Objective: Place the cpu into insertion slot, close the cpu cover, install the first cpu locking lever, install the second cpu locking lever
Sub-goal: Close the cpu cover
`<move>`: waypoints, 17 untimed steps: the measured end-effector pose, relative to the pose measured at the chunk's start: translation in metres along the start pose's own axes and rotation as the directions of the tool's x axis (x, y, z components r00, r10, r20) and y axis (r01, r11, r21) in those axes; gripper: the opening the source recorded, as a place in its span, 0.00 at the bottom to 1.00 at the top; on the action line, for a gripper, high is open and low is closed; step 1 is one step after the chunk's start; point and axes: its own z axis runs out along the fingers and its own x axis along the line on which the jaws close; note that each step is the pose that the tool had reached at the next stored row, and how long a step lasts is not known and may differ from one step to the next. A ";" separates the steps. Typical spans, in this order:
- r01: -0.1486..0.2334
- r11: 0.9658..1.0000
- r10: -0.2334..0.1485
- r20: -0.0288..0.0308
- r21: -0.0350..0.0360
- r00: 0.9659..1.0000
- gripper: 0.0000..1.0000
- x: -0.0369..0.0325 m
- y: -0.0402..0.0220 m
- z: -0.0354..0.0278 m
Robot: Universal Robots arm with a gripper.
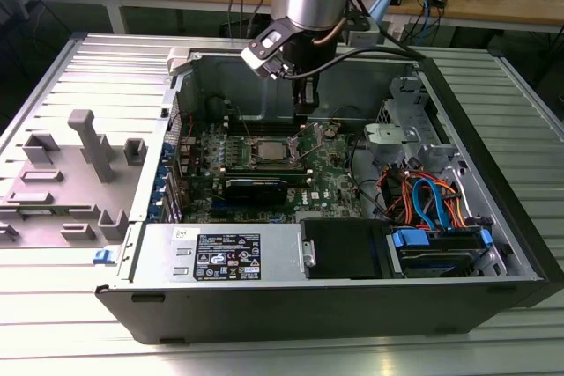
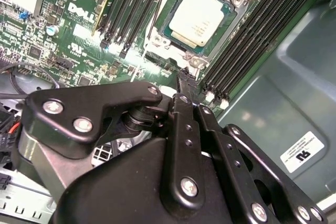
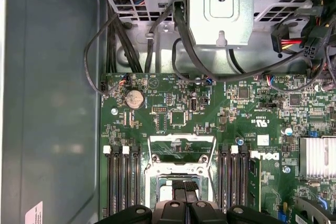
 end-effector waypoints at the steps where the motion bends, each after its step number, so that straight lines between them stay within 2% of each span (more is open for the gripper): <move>1: 0.000 1.000 0.000 0.000 0.000 1.000 0.11 0.0000 0.0007 0.0000; 7: 0.000 1.000 0.000 0.000 0.000 1.000 0.11 0.0000 0.0068 0.0000; 17: 0.000 1.000 0.000 0.000 0.000 1.000 0.11 0.0000 0.0111 0.0000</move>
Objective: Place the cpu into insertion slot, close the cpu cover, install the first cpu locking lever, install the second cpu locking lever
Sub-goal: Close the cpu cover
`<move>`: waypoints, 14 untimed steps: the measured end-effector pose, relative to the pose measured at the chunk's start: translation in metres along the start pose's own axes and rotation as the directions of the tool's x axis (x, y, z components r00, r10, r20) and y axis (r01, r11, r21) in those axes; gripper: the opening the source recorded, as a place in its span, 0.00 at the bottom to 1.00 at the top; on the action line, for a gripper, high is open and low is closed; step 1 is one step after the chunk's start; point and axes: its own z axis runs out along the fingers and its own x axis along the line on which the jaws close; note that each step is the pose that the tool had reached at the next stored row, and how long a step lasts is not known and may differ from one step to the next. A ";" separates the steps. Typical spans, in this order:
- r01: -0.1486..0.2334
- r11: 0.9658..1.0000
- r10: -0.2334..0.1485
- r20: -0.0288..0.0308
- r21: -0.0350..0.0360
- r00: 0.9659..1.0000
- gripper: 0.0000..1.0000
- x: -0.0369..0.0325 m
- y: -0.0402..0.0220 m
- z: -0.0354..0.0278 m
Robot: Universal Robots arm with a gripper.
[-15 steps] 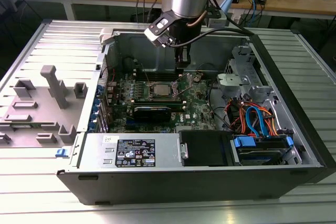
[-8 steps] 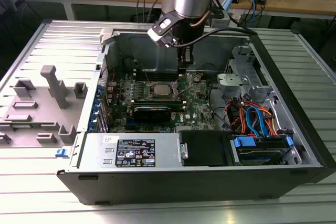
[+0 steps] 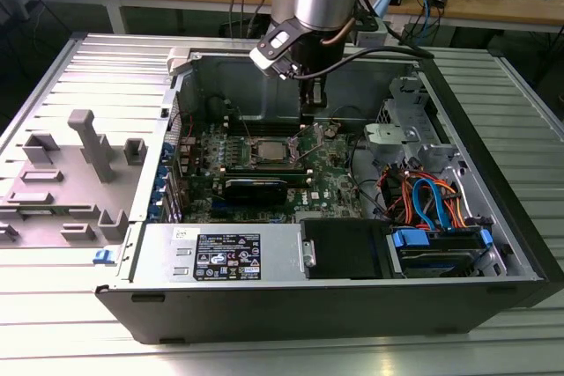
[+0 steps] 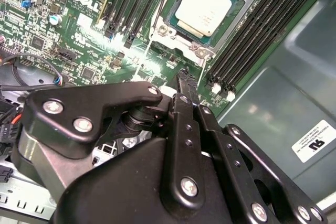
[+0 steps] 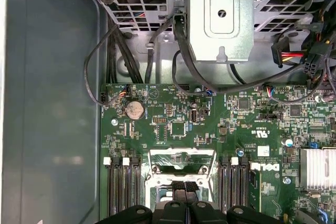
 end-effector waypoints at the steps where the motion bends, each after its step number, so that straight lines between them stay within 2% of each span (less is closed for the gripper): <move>1: 0.000 1.000 0.000 0.000 0.000 1.000 0.11 0.0000 0.0005 0.0000; 14: 0.000 1.000 0.000 0.000 0.000 1.000 0.11 0.0000 0.0056 0.0000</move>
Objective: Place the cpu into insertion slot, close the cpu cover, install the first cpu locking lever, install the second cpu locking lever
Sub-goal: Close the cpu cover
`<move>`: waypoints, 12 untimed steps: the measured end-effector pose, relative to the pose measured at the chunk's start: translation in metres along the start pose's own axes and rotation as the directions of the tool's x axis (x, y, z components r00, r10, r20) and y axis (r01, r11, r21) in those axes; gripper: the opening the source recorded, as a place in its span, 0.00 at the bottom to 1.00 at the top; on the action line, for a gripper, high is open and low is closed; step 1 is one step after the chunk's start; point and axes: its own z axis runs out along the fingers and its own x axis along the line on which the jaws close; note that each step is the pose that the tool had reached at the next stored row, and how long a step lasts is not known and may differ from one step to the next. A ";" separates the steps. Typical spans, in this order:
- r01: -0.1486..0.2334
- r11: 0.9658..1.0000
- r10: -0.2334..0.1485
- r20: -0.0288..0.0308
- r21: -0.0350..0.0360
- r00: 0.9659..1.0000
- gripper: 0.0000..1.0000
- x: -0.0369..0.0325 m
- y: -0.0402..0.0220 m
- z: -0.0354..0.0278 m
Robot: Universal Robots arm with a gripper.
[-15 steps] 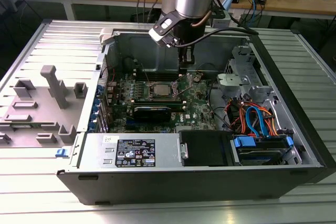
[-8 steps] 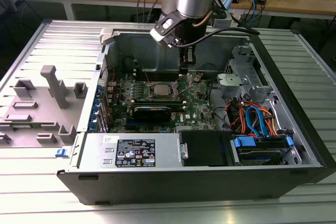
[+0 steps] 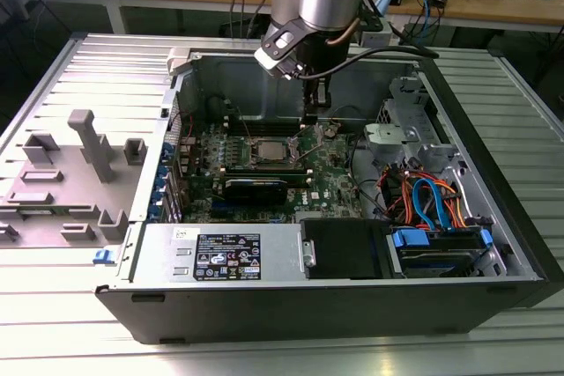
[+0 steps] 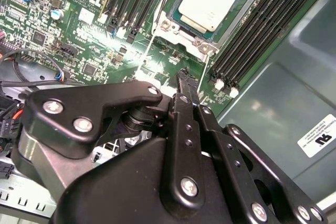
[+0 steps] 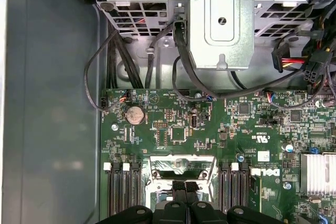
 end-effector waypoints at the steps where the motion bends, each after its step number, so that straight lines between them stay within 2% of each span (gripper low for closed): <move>1: 0.000 1.000 0.000 0.000 0.000 1.000 0.11 0.0000 0.0004 0.0000; 12: 0.000 1.000 0.000 0.000 0.000 1.000 0.11 0.0000 0.0080 0.0000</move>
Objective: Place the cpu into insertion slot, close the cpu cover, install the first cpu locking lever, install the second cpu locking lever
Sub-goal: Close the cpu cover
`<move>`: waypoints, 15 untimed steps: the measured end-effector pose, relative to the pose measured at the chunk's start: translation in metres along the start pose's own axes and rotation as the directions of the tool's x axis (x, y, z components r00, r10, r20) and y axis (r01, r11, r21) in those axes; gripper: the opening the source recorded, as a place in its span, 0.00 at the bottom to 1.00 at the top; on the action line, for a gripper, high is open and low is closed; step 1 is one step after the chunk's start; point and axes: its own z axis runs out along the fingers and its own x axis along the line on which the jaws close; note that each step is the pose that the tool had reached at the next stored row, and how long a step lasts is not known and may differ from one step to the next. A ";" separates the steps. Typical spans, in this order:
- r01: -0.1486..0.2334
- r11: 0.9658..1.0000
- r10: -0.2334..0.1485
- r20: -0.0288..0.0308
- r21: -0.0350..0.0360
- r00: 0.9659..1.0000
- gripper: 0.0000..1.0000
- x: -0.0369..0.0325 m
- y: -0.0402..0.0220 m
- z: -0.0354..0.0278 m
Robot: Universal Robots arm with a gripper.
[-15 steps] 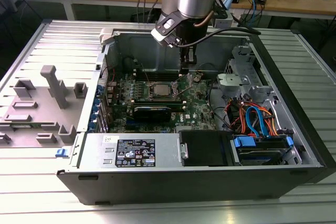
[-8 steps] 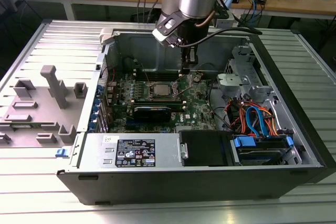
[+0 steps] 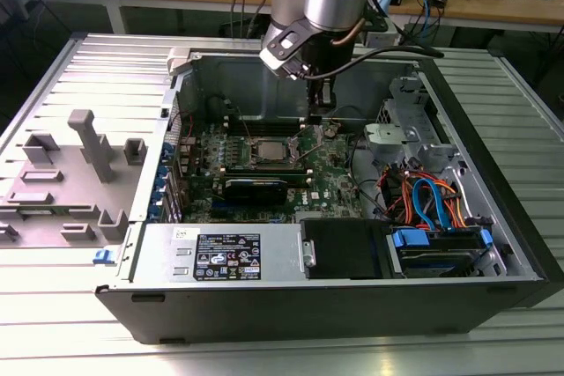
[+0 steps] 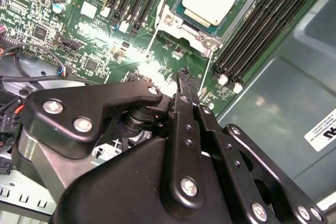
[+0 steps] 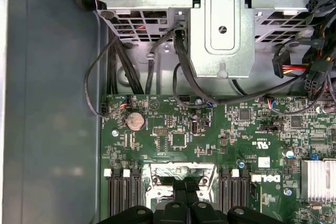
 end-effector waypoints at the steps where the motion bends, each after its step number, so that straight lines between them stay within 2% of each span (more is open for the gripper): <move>1: 0.000 1.000 0.000 0.000 0.000 1.000 0.11 0.0000 0.0008 0.0000; 7: 0.000 1.000 0.000 0.000 0.000 1.000 0.11 0.0008 0.0096 0.0000; 15: 0.000 1.000 0.000 0.000 0.000 1.000 0.11 0.0014 0.0174 0.0000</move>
